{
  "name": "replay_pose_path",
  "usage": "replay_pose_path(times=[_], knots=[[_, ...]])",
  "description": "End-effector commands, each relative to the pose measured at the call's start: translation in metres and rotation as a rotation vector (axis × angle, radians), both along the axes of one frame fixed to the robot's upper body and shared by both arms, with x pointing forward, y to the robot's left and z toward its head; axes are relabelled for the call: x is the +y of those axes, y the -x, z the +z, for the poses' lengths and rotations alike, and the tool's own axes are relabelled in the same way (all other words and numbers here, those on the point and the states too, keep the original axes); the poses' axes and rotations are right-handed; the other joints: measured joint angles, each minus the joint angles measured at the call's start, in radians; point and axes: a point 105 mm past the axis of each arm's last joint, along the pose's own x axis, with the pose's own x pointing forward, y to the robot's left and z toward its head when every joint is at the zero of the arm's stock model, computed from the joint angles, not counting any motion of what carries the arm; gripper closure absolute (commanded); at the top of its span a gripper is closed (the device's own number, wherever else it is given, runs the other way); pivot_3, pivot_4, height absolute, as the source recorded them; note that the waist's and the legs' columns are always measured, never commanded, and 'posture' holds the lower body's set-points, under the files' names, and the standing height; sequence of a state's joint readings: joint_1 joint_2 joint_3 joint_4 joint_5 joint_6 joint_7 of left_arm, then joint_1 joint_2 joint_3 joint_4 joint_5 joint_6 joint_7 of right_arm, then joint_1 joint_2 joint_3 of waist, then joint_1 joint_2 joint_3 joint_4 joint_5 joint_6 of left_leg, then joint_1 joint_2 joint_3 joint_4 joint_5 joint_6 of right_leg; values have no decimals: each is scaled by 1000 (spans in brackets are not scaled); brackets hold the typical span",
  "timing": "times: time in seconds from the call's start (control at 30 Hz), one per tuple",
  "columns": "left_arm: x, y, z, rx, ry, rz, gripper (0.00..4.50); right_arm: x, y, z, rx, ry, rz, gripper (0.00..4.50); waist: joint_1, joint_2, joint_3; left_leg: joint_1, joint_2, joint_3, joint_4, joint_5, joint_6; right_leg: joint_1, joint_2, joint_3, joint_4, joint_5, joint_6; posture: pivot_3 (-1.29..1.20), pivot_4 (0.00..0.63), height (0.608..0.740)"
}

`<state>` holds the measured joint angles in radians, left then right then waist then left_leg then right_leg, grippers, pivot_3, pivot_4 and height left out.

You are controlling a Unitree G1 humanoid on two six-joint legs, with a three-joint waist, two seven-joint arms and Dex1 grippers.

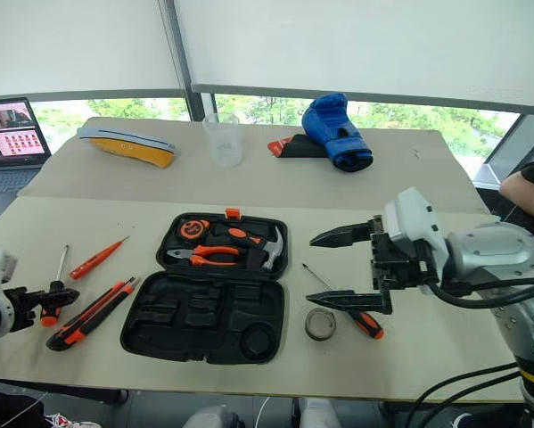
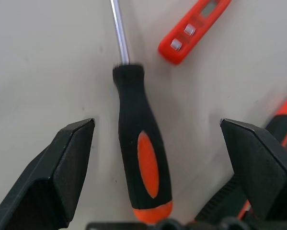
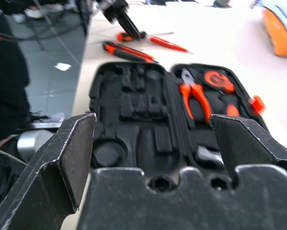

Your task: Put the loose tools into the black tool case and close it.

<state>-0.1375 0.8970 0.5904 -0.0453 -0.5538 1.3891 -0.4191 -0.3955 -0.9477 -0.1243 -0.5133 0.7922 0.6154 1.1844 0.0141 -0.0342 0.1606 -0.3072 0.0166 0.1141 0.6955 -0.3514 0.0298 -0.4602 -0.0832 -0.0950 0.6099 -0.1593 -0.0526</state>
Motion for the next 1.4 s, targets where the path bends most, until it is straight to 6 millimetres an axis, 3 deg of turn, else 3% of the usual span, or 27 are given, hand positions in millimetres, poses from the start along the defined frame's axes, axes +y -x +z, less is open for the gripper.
replay_pose_path(times=[0.03, 0.07, 0.1, 0.23, 0.3, 0.37, 0.53, 0.6, 0.67, 0.77, 0.87, 1.1, 1.27, 1.4], knots=[[12, 5, -11, 72, -32, 64, 7, 10, -3, 6, -67, -13, 33, 77, -1, 0, 0, 0, 0, 0, 0, 0, 0, 0, -1, 0, 0, 0, 0, 0, 150, 738], [14, 5, -13, 79, -40, 75, 527, 14, -4, 6, -76, -20, 40, 0, -1, 1, 0, 1, 0, 0, 0, -1, -1, 0, -2, 0, 1, 0, 0, 0, 150, 738], [17, 6, -16, 84, -39, 92, 700, 18, -7, 7, -87, -28, 41, 0, -3, 2, 0, 1, 0, 0, 0, -2, -4, 1, -4, 0, 1, 0, 0, 0, 150, 738], [27, 7, -21, 72, -35, 145, 2184, 22, -14, 6, -105, -34, 25, 0, -5, 2, 0, 1, 0, 1, 0, -2, -11, 1, -6, 1, 2, -4, 7, 0, 150, 738], [32, 3, -16, 14, -50, 138, 2752, 22, -15, 3, -108, -25, 17, 0, -4, 3, 0, 2, 0, 1, 0, -1, -12, 1, -7, 1, 4, -4, 7, 0, 150, 738], [34, -8, 3, -107, -85, 94, 3575, 20, -15, 0, -99, -13, 13, 0, -3, 3, 0, 2, 0, 1, 0, -1, -13, 1, -7, 1, 5, -4, 7, 0, 150, 738], [35, -30, 70, -406, -182, -81, 3646, 18, -13, -6, -71, 8, 2, 0, 0, -5, 4, 0, 2, -3, 0, 1, -15, 0, -7, 0, 4, -3, 5, 0, 150, 738], [16, -35, 100, -530, -226, -281, 3646, 17, -14, -9, -76, 8, -12, 0, 0, -6, 4, -2, 2, -5, 1, 1, -15, -1, -7, -2, 3, -3, 5, 0, 150, 738], [-8, -34, 110, -577, -244, -521, 3646, 15, -16, -11, -80, 1, -37, 0, 0, -6, 4, -5, 1, -5, 1, 1, -15, -3, -8, -3, 2, 0, 0, 0, 150, 738], [-51, -35, 106, -522, -244, -831, 3646, 12, -18, -16, -89, -6, -82, 0, 0, -5, 4, -10, -2, -3, 1, 2, -12, -7, -9, -7, 1, 1, -2, 0, 150, 738], [-85, -37, 89, -442, -309, -1083, 3646, 8, -17, -21, -87, -7, -119, 0, 1, -4, 5, -11, -3, -2, 1, 5, -6, -7, -7, -9, 1, 1, -2, 0, 150, 738], [-142, -50, 59, -393, -442, -1554, 3646, -7, -11, -30, -57, -4, -211, 0, -2, -4, 5, -14, 0, 2, 2, 5, -5, -7, 2, -9, 0, 0, -3, 0, 150, 738], [-163, -55, 55, -412, -463, -1730, 3646, -14, -4, -38, -38, 16, -245, 0, -1, -4, 5, -13, 2, 0, 3, 5, -4, -1, 5, -3, -1, -5, 5, 0, 150, 738], [-163, -54, 46, -366, -506, -1832, 3646, -16, -1, -41, -35, 12, -272, 0, -6, -4, 6, -13, 4, -1, 8, 2, 0, -1, 6, -1, 0, -5, 5, 0, 150, 738]])
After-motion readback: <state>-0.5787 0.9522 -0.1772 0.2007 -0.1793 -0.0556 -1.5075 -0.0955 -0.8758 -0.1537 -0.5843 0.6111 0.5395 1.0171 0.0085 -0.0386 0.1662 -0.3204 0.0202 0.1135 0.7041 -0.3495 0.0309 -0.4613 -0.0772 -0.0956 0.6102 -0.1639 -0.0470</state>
